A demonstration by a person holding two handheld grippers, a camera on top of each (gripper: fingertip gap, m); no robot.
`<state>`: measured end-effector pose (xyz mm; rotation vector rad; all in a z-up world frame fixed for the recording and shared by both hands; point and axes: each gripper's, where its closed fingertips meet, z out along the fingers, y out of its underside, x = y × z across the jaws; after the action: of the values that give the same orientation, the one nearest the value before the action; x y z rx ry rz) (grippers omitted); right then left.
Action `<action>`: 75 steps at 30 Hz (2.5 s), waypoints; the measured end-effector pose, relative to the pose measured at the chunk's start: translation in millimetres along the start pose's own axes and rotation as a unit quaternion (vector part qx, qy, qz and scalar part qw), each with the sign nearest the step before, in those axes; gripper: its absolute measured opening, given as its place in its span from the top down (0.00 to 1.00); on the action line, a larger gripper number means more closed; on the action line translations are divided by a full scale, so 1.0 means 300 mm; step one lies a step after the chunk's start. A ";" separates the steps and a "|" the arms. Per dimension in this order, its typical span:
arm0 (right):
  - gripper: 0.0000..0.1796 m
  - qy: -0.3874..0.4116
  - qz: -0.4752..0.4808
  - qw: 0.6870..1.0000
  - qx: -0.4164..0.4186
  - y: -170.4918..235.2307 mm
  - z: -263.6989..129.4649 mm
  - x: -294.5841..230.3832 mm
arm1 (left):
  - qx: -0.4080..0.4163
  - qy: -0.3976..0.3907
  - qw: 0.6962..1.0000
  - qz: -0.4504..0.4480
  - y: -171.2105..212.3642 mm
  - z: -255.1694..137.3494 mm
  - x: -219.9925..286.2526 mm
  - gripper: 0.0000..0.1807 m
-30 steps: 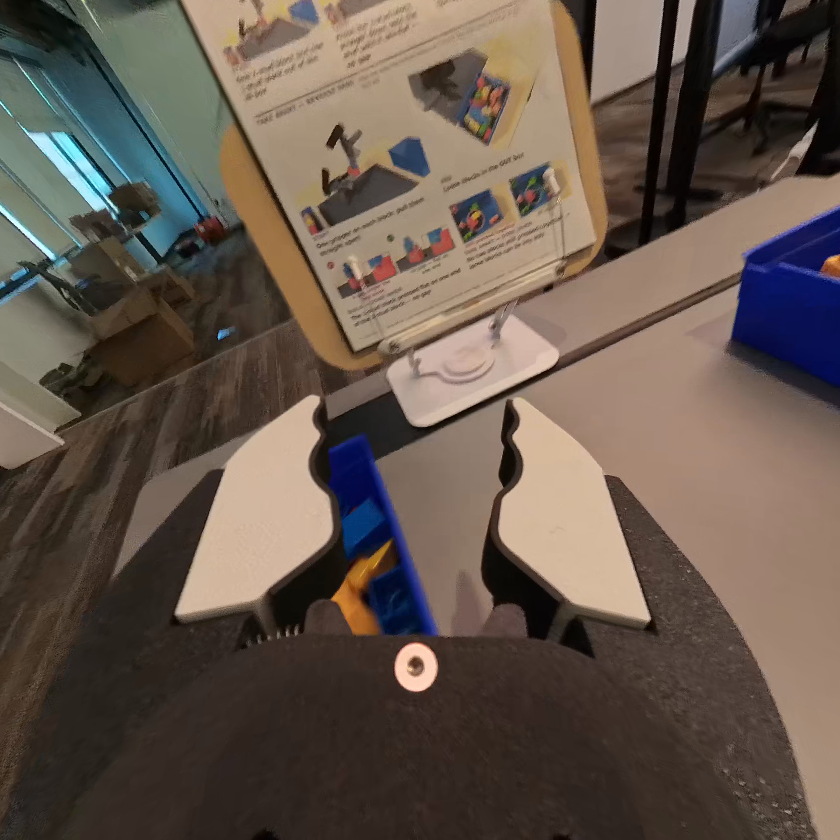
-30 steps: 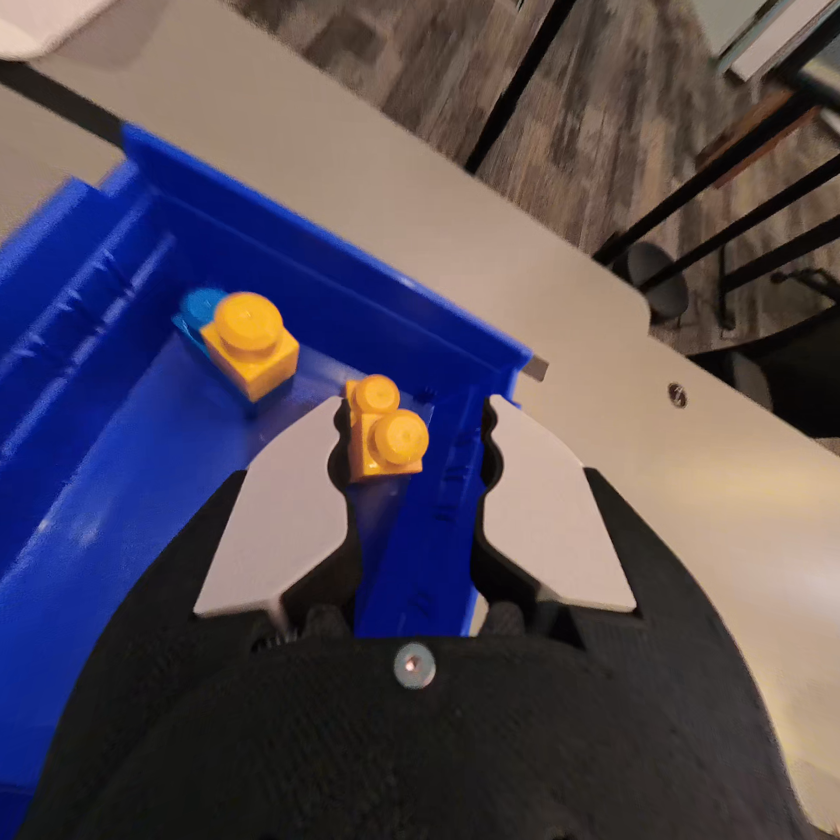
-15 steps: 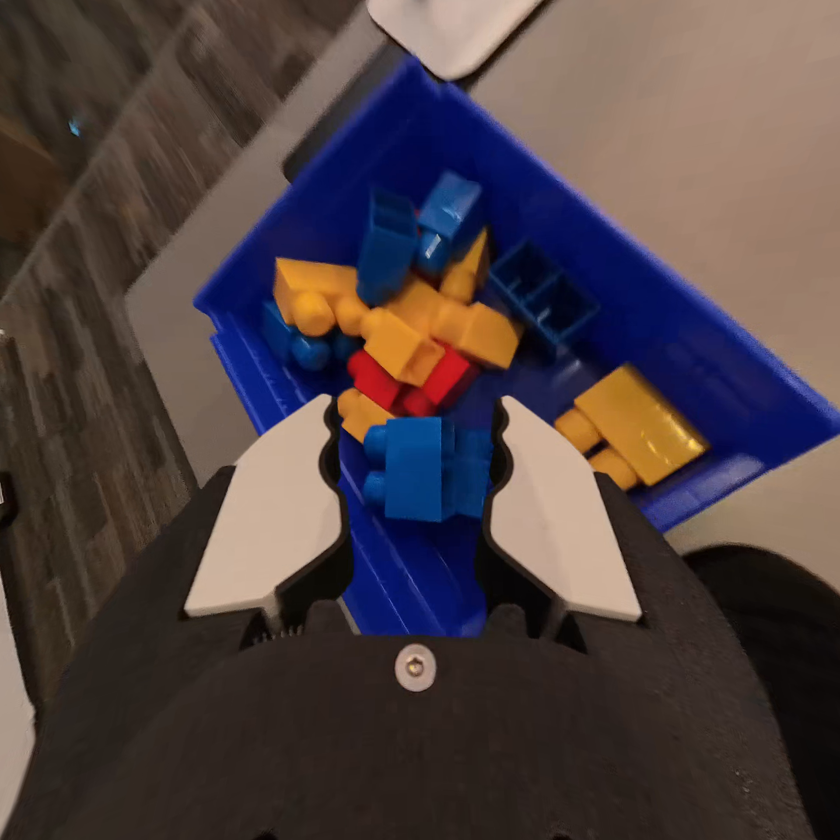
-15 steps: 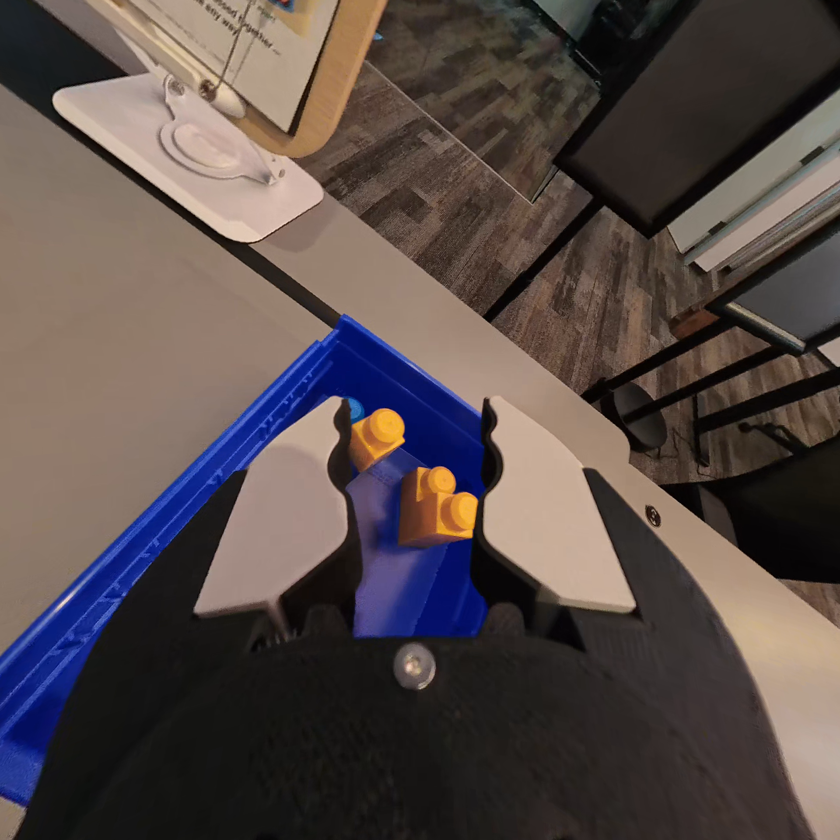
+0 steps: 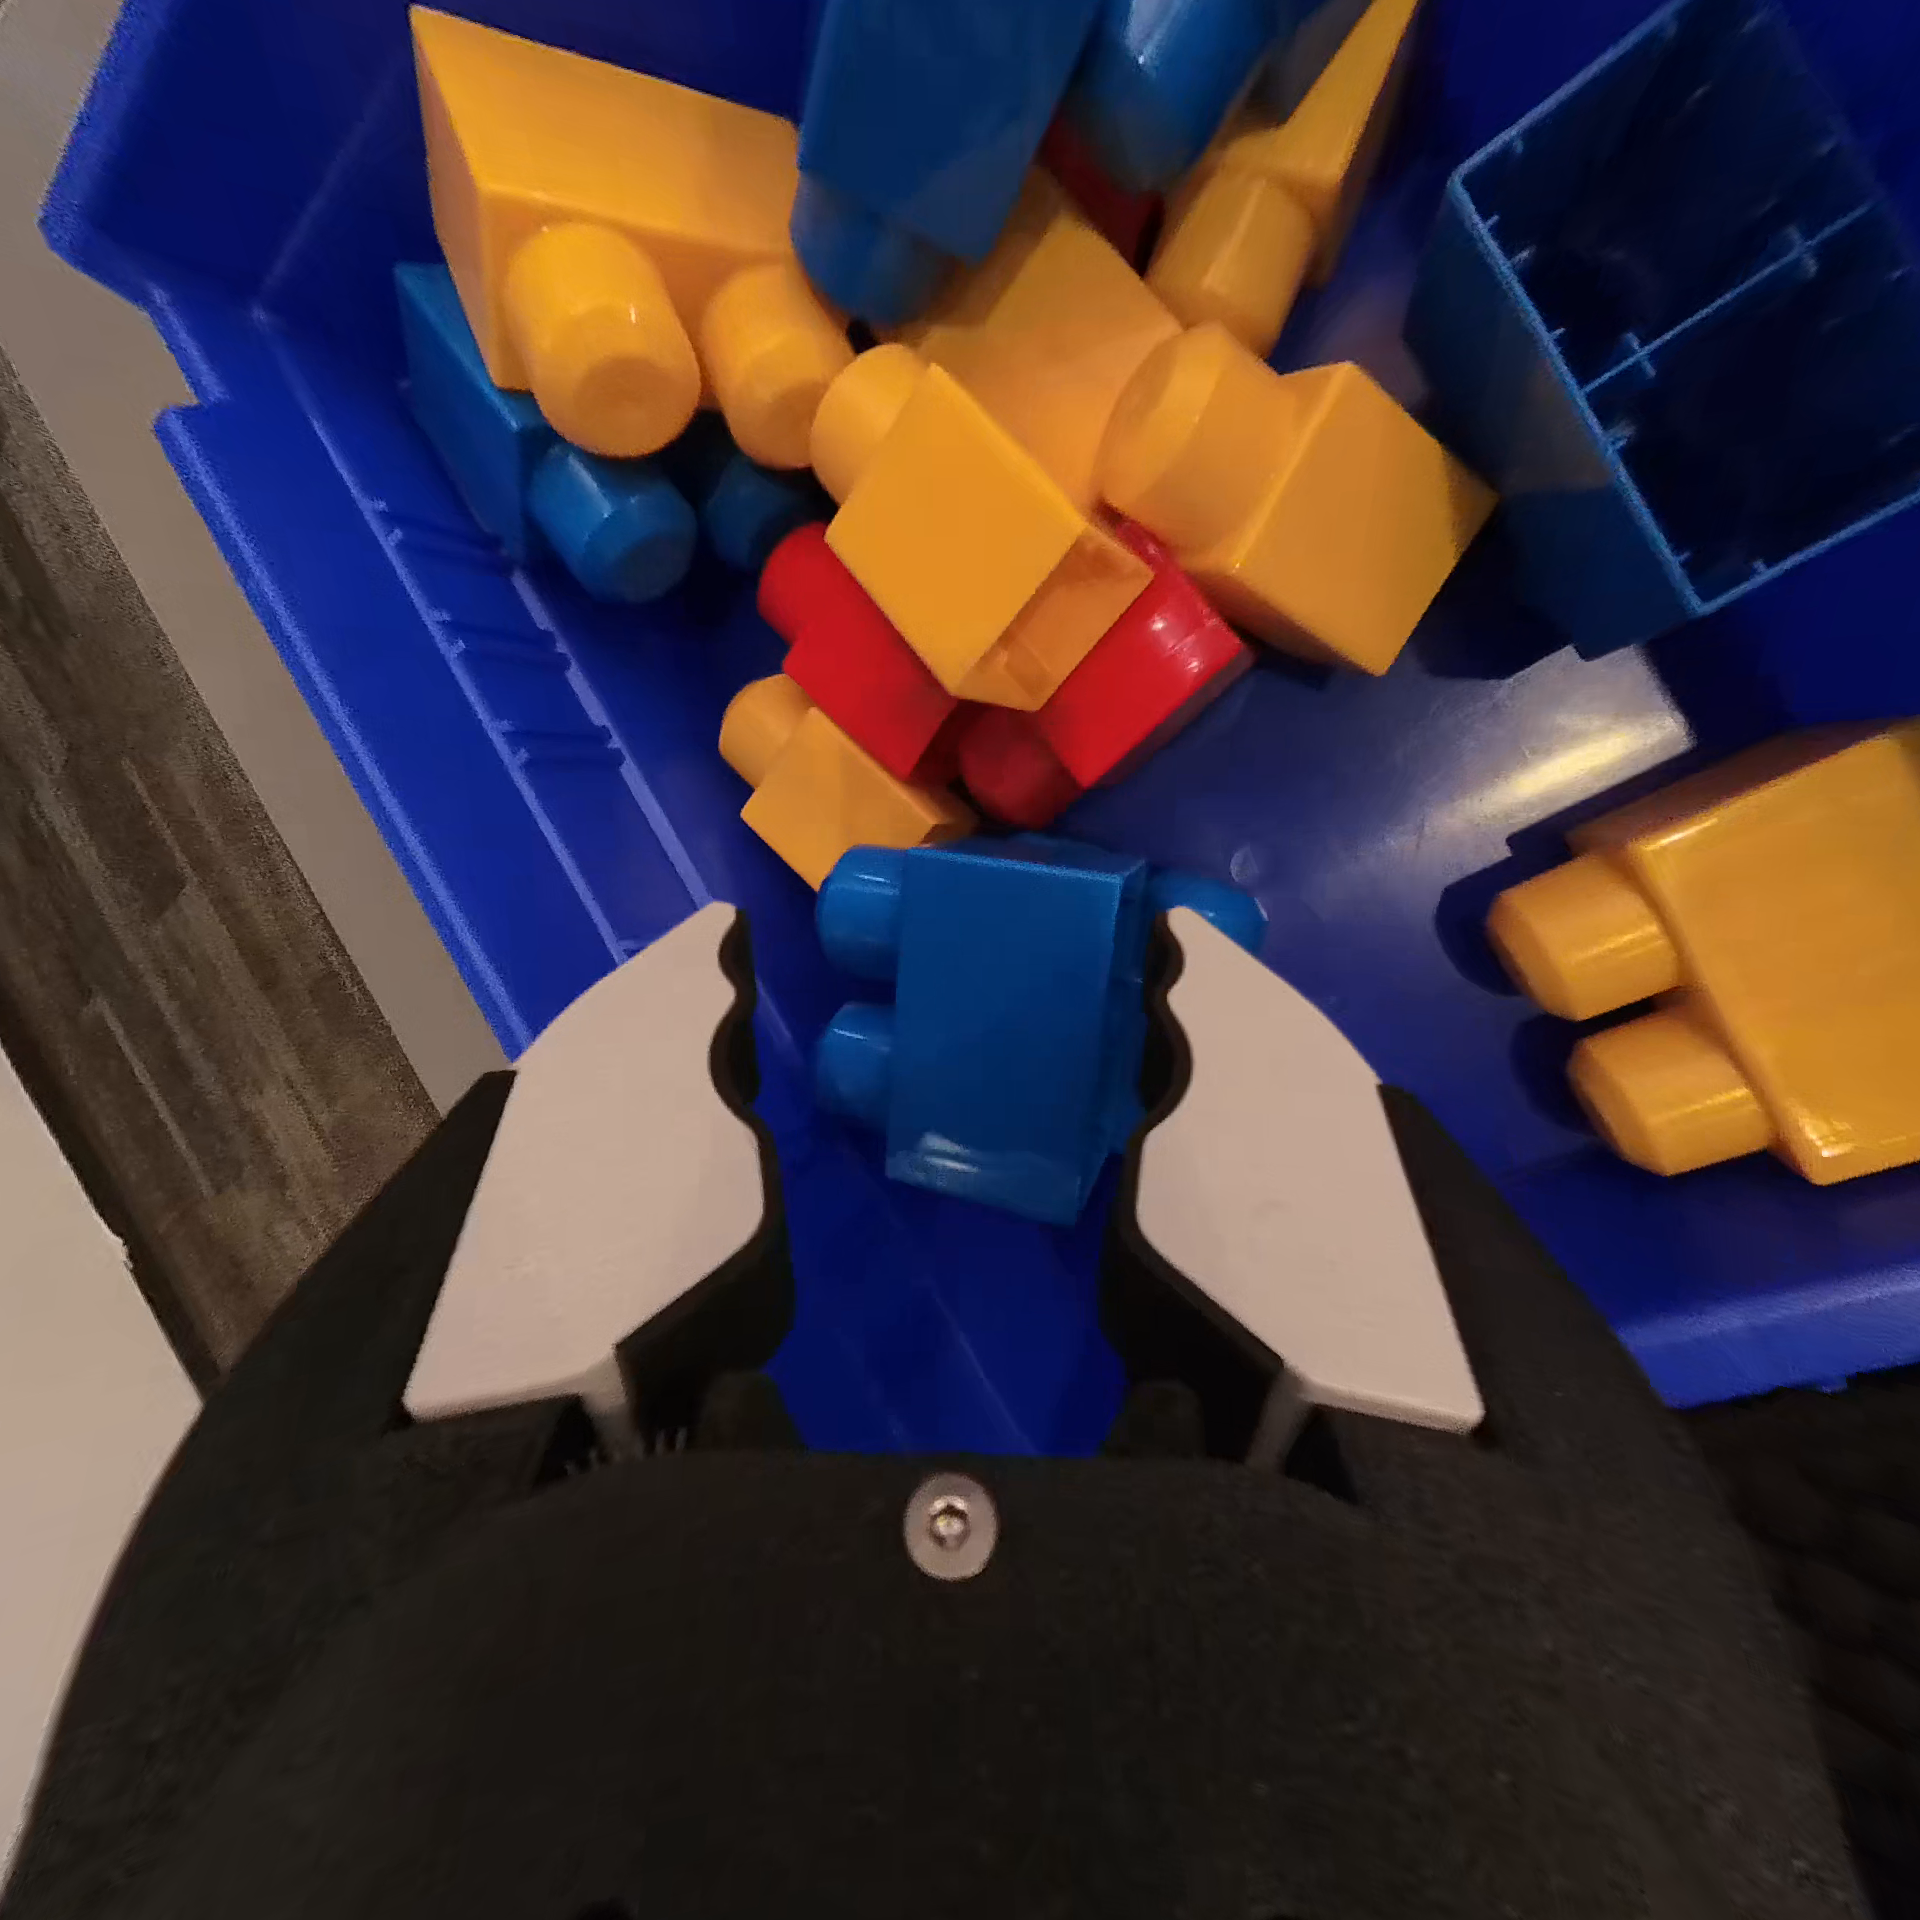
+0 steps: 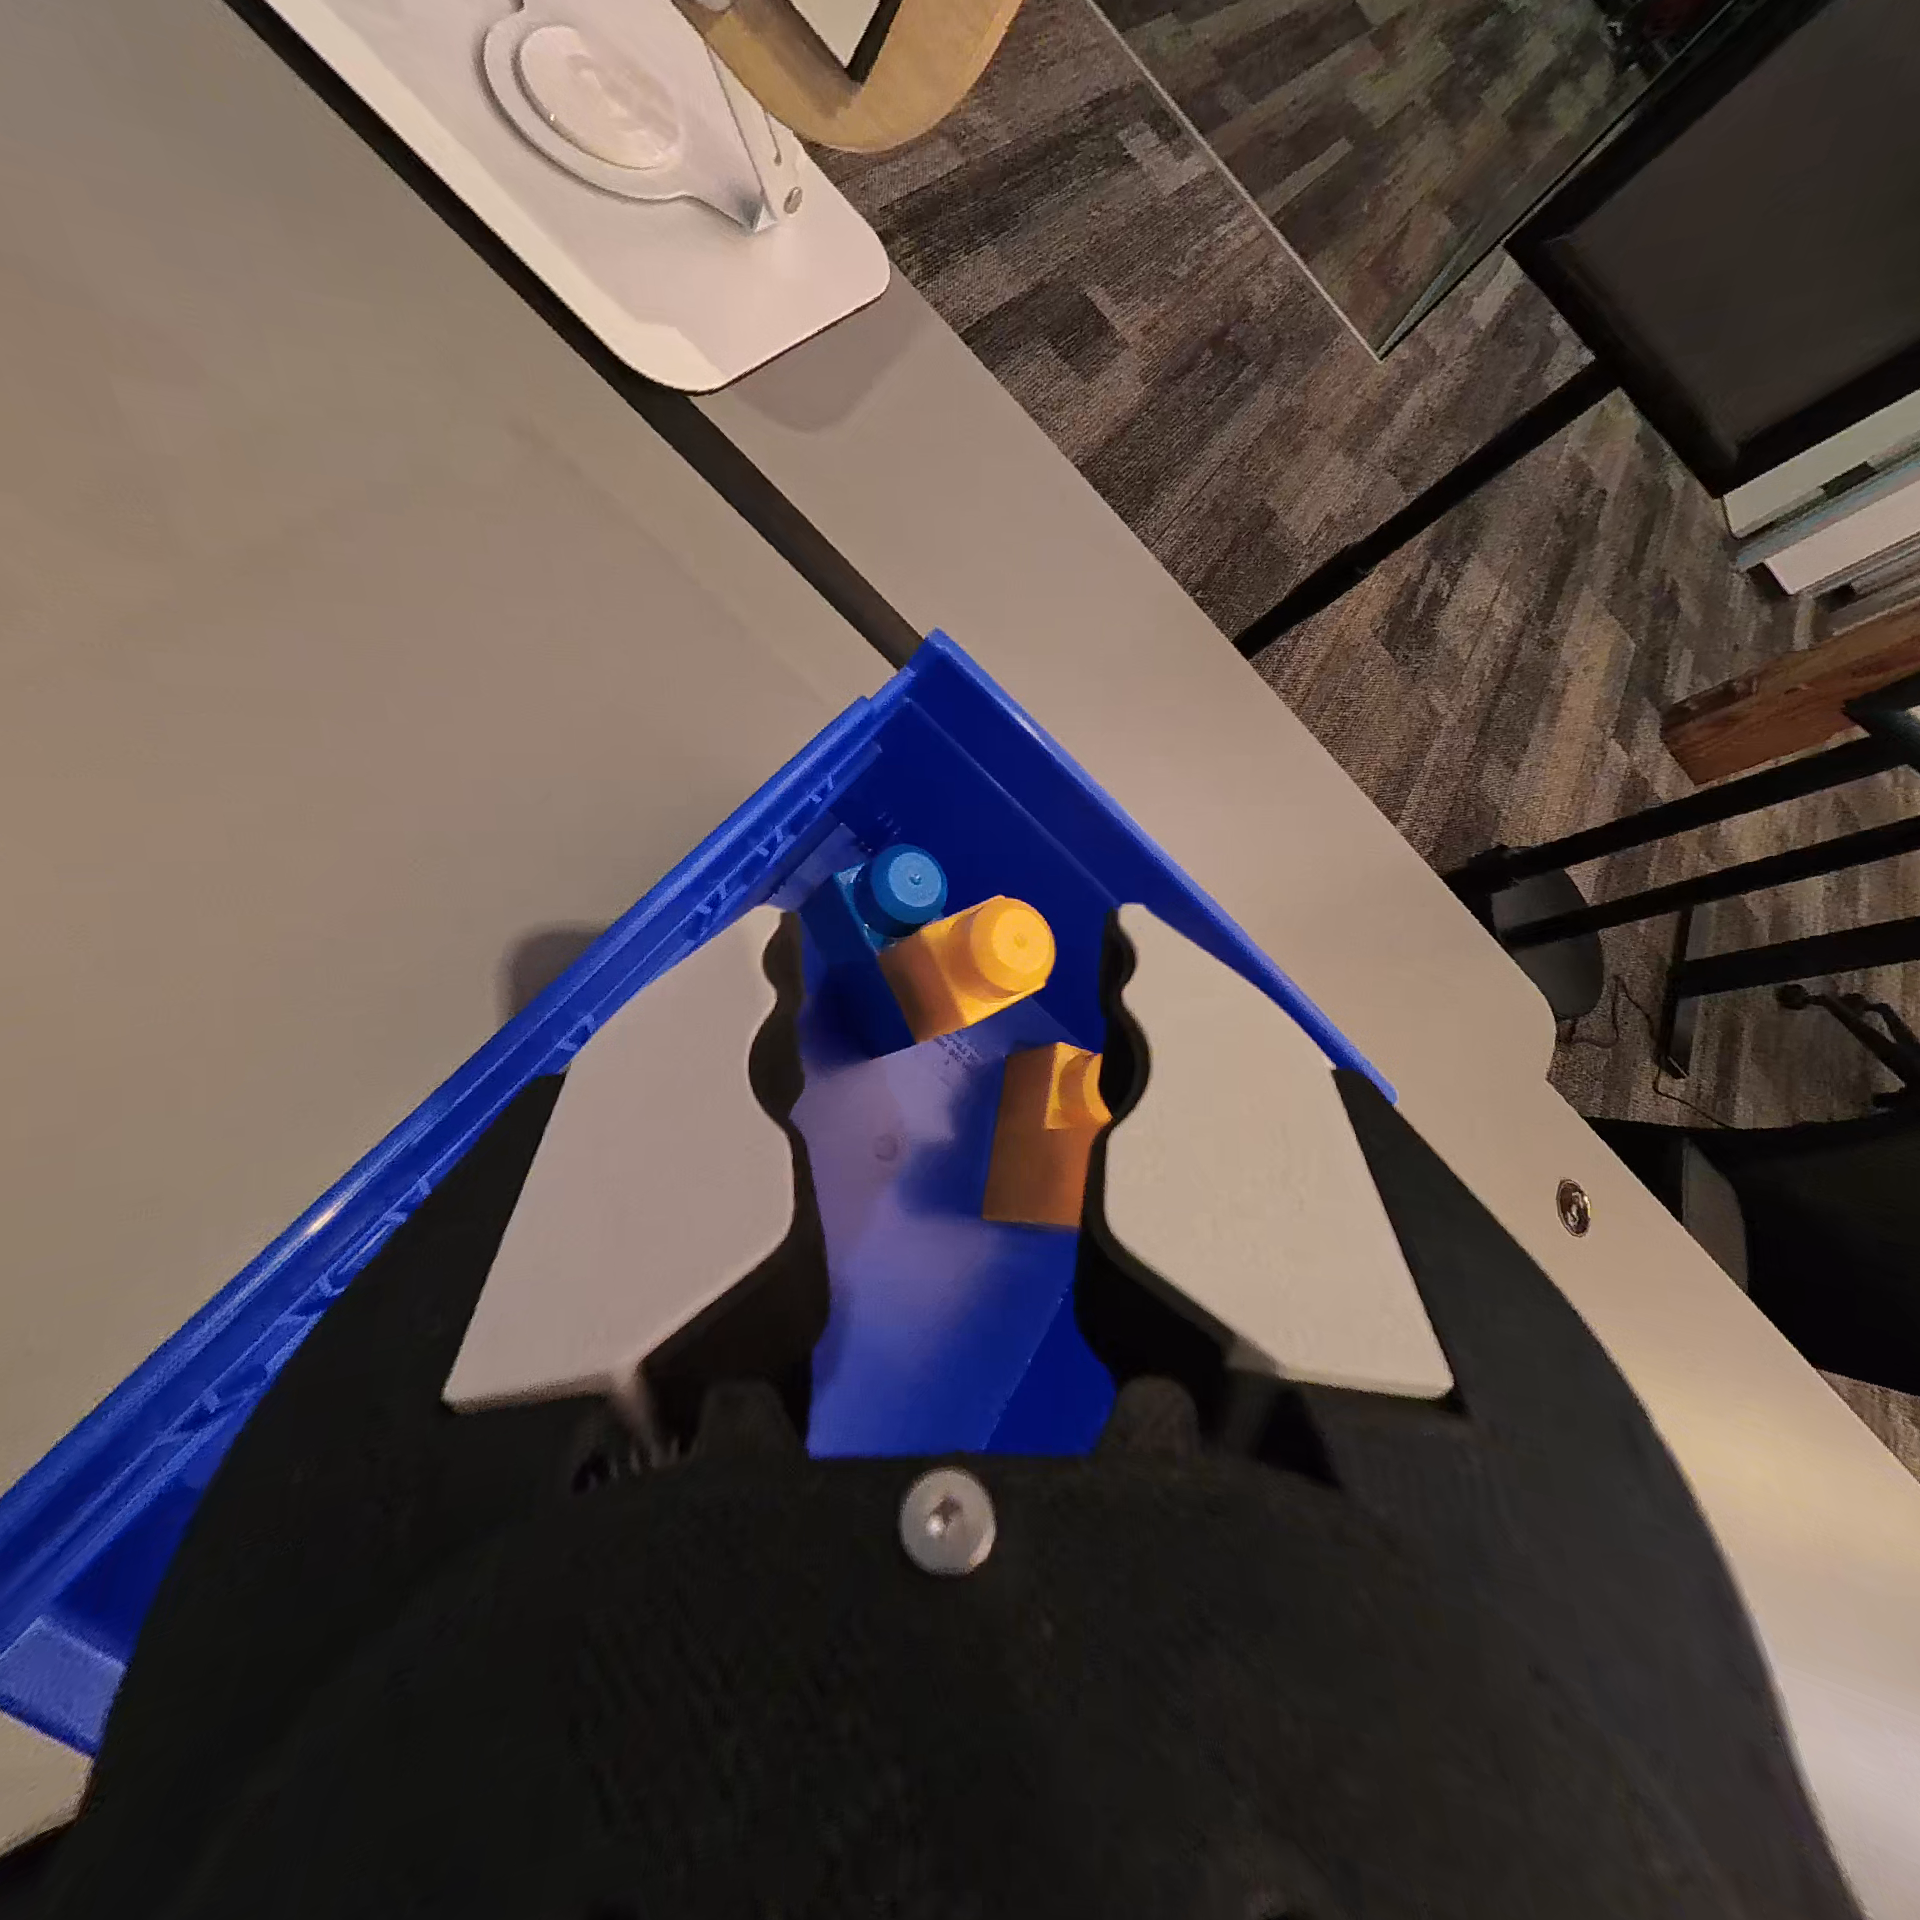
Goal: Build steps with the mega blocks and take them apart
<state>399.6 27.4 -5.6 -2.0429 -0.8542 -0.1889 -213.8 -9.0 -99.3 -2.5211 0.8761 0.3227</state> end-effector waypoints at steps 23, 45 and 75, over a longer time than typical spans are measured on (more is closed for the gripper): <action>0.73 -0.107 0.228 0.937 0.241 -0.247 -0.230 0.002 | 0.336 -0.021 0.938 0.082 -0.479 -0.452 0.209 0.66; 0.79 -0.525 0.165 0.833 0.060 -0.333 -0.086 -0.916 | 0.398 0.119 0.833 0.365 -0.641 -0.484 0.999 0.54; 0.79 -0.399 -0.119 0.909 0.018 -0.081 0.171 -1.034 | 0.100 0.106 0.989 0.039 -0.145 -0.078 0.152 0.65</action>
<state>141.9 -78.6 -153.5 -1.9659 -1.5883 0.5725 -149.3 -14.1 -80.5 -2.3670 1.0345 -0.0111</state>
